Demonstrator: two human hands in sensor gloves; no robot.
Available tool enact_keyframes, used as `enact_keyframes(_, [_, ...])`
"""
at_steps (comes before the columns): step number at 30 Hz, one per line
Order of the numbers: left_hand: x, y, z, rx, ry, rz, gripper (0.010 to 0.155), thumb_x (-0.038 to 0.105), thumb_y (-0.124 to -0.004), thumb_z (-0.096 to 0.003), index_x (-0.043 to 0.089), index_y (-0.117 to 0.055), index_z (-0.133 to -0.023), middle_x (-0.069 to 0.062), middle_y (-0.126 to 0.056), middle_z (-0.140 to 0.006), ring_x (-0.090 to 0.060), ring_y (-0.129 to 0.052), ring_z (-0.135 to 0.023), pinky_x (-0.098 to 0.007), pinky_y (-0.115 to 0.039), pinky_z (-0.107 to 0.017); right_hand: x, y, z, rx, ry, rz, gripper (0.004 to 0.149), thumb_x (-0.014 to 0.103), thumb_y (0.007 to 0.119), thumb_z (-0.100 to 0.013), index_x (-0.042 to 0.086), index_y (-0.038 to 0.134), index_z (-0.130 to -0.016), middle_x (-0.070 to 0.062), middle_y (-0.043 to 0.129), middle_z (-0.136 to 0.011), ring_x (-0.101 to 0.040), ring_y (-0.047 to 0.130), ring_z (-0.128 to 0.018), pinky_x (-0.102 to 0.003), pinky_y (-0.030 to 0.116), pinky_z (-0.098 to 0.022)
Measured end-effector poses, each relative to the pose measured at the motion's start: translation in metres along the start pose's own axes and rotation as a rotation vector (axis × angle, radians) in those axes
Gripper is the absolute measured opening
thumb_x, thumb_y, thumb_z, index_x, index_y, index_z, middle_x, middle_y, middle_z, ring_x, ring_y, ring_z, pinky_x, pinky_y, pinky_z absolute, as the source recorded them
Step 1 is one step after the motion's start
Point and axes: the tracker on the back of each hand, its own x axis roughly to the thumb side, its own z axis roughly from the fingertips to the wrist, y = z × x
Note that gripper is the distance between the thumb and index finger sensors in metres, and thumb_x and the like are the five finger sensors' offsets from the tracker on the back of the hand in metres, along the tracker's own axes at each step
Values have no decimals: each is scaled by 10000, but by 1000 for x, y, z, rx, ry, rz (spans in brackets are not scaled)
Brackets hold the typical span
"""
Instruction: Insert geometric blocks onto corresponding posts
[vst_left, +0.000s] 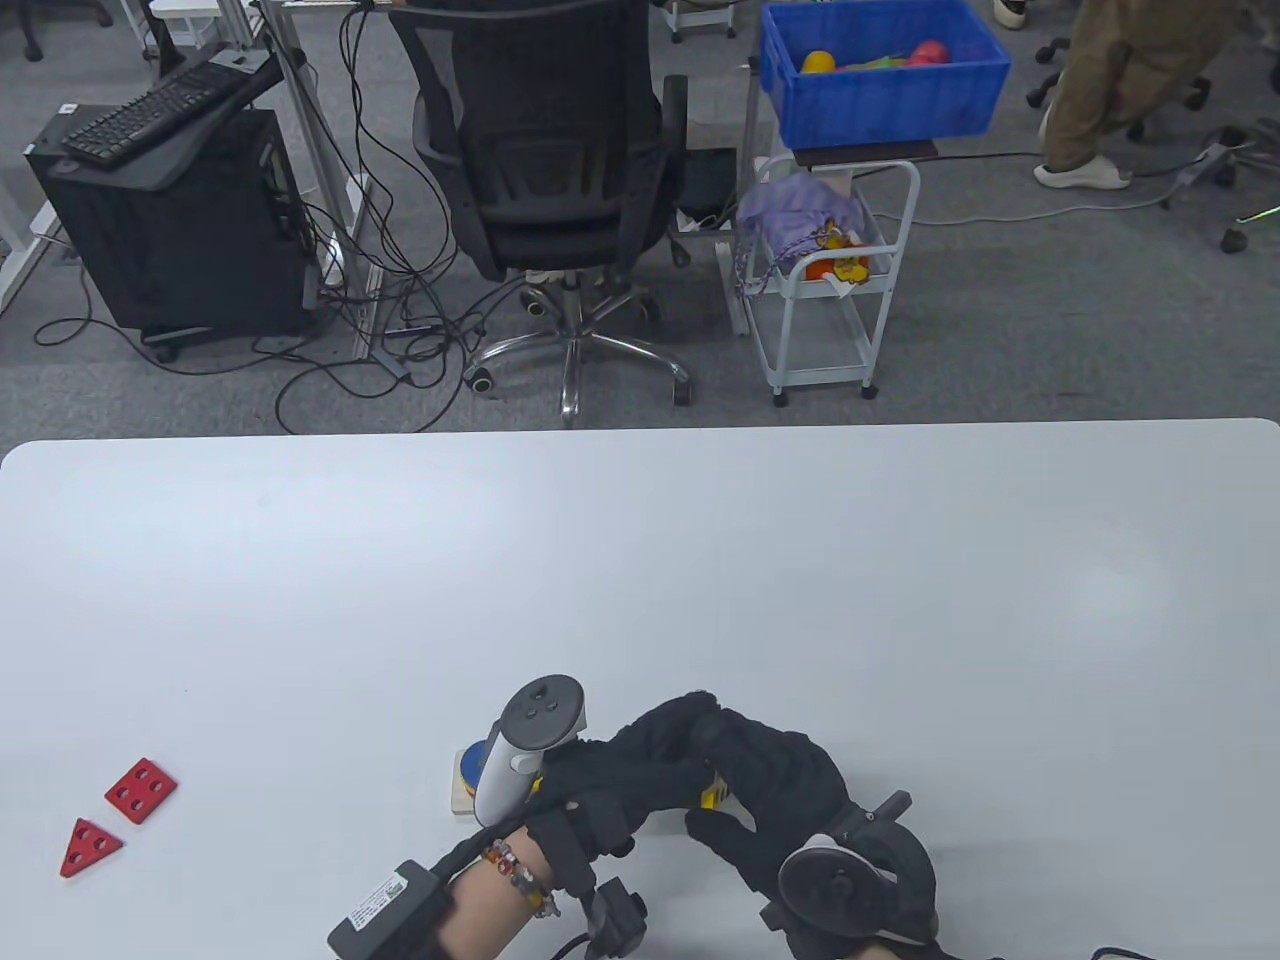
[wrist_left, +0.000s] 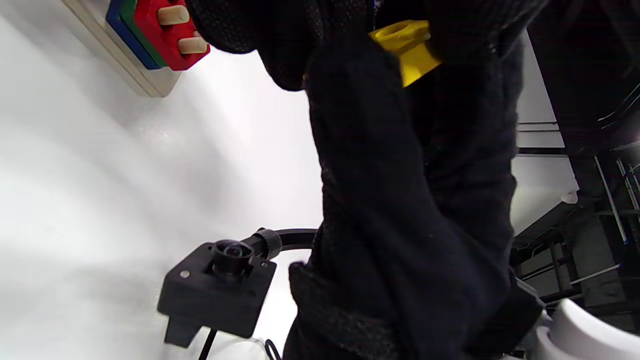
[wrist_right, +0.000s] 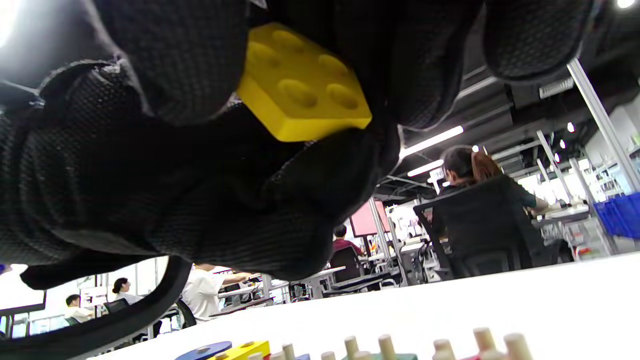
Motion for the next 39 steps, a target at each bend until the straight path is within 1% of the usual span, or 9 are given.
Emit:
enact_keyframes(3, [6,4,5,37,-42,-141,765,481,-778,-511,275,-371,-1125,-17,-568,-1162,-251,-727,-1044,-504,-556,-819,-4,-1,0,-6,12,-17,678,469,854,-393,148,669,-961,-172,802,-930,-403,893,-762,-639,732,-532])
enact_keyframes(4, [9,9,9,84,-60,-265,771,501,-767,-511,282,-359,-1127,-10,-561,-1166,-242,-721,-1048,-519,-539,-817,-8,-2,-1,11,25,-15,669,472,841,-402,148,669,-962,-187,798,-926,-411,891,-750,-639,727,-533])
enact_keyframes(10, [21,45,46,265,-26,-697,734,537,-727,-513,321,-392,-1128,4,-529,-1195,-261,-644,-1100,-582,-484,-816,-22,5,-7,190,44,32,654,436,782,-447,144,619,-1008,-237,678,-971,-450,815,-767,-663,663,-581])
enact_keyframes(15, [18,92,89,505,197,-1076,707,563,-692,-511,367,-410,-1129,26,-498,-1225,-276,-547,-1158,-614,-417,-829,-31,23,-20,370,33,126,644,423,734,-465,134,599,-1025,-242,663,-989,-458,800,-782,-680,640,-601])
enact_keyframes(18, [6,119,113,636,291,-1222,687,568,-681,-509,374,-438,-1121,43,-520,-1219,-261,-565,-1156,-614,-427,-829,-37,32,-28,400,19,180,674,450,798,-417,133,656,-994,-196,755,-953,-418,873,-748,-673,674,-586])
enact_keyframes(22, [-9,143,132,703,410,-1296,661,566,-676,-510,385,-469,-1111,56,-550,-1210,-251,-591,-1148,-613,-440,-827,-39,43,-34,403,20,227,698,479,846,-371,153,681,-966,-152,826,-916,-363,942,-699,-652,713,-565])
enact_keyframes(27, [-18,161,143,746,546,-1348,664,565,-676,-508,389,-464,-1112,58,-544,-1214,-250,-582,-1155,-614,-440,-827,-34,68,-41,508,5,293,653,471,850,-375,184,714,-945,-146,821,-930,-372,922,-726,-667,693,-575])
enact_keyframes(32, [-22,170,148,756,588,-1307,661,568,-673,-507,393,-471,-1111,57,-546,-1216,-253,-581,-1157,-616,-441,-826,-31,84,-45,574,5,329,649,486,834,-380,193,714,-947,-136,816,-937,-373,910,-737,-678,679,-583])
enact_keyframes(39, [-31,177,151,745,632,-1273,662,570,-672,-505,393,-471,-1111,59,-555,-1213,-253,-587,-1155,-614,-448,-824,-31,86,-48,578,29,331,642,491,822,-387,205,712,-951,-120,812,-951,-381,900,-763,-685,671,-585])
